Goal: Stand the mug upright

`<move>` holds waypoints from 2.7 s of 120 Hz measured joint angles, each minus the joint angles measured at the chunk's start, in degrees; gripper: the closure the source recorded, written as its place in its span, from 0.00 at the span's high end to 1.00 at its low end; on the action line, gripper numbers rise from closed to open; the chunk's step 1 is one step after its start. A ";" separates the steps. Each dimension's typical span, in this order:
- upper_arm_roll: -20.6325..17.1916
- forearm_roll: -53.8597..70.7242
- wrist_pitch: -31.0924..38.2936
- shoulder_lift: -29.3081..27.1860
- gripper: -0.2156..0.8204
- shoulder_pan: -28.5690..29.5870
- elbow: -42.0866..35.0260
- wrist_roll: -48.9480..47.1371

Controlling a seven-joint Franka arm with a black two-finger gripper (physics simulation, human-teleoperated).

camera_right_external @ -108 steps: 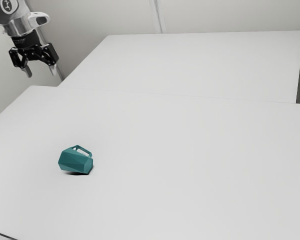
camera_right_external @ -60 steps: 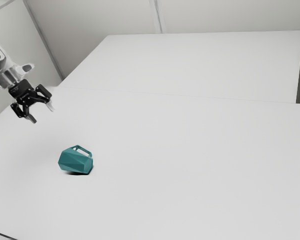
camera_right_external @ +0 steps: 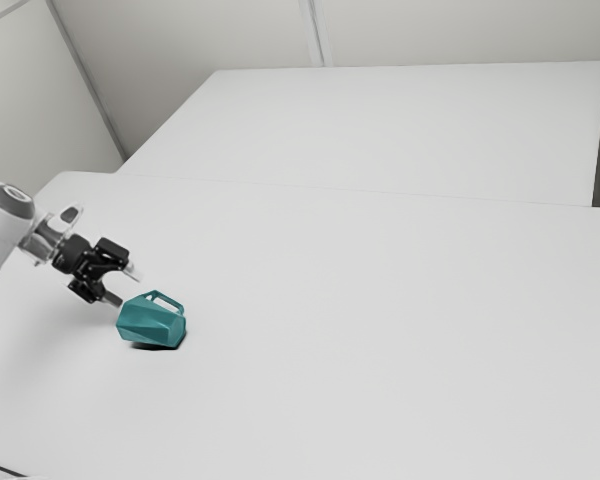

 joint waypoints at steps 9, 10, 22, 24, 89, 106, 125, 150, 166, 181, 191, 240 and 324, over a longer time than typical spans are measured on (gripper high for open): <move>0.00 -1.20 0.86 0.30 0.79 -0.12 -0.87 2.97; 0.00 -1.35 0.94 0.33 0.79 -0.16 -1.03 3.27; 0.00 -3.04 1.80 0.42 0.79 -0.41 -2.58 6.65; 0.00 -3.23 1.90 0.41 0.79 -0.42 -2.68 7.16; -1.64 -9.08 2.39 0.11 0.79 -0.56 -6.06 17.92; -1.67 -9.41 2.28 -0.42 0.79 -0.14 -7.06 19.48; -1.61 -9.52 2.26 -2.15 0.79 0.41 -9.10 20.84; -1.76 -9.57 2.38 -3.12 0.79 -0.21 -9.63 22.15; -2.16 -10.15 2.74 -3.38 0.77 -0.53 -10.18 22.77; -2.20 -10.39 2.93 -3.41 0.61 -0.34 -10.24 23.24; -2.20 -10.46 3.01 -3.41 0.48 -0.19 -10.25 23.49; -2.65 -10.51 3.01 -4.55 0.14 -0.44 -9.79 23.96; -8.89 16.72 3.85 -8.06 0.04 -5.00 3.10 13.56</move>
